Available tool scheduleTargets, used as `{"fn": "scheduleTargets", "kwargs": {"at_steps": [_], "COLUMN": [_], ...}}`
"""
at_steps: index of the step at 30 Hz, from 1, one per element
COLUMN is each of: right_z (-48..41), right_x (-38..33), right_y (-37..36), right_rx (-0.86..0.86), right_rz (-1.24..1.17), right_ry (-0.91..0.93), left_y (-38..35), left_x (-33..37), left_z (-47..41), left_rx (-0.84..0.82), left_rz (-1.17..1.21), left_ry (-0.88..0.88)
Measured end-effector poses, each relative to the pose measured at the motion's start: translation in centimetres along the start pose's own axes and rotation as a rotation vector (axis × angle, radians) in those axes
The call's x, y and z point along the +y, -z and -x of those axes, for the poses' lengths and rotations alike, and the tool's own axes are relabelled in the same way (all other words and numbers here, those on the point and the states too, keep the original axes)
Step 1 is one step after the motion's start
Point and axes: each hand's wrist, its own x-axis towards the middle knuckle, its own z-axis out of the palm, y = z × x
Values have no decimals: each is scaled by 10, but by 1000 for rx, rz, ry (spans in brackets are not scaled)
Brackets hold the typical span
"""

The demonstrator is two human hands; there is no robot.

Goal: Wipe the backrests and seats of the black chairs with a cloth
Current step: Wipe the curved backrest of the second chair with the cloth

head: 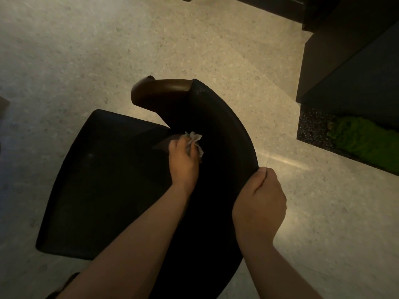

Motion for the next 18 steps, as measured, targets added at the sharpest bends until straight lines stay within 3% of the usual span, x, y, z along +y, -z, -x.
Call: {"fn": "scheduleTargets", "kwargs": {"at_steps": [4,7,11,18], "right_z": [0,-1,0,-1], "right_x": [0,2,1,0], "right_y": [0,0,0,1], "right_rx": [7,7,-7,-20], "right_rz": [-10,-6,6,-7], "right_ry": [11,3,-3,6], "left_y": [21,28,23,11], "left_x": [-34,-52,-46,-45], "left_z": [-9,-7,-3,-8], "left_rx": [-207,-238,-129,-269], "left_rz": [-104,-115,-46,-158], "left_ry": [192,271,129,160]}}
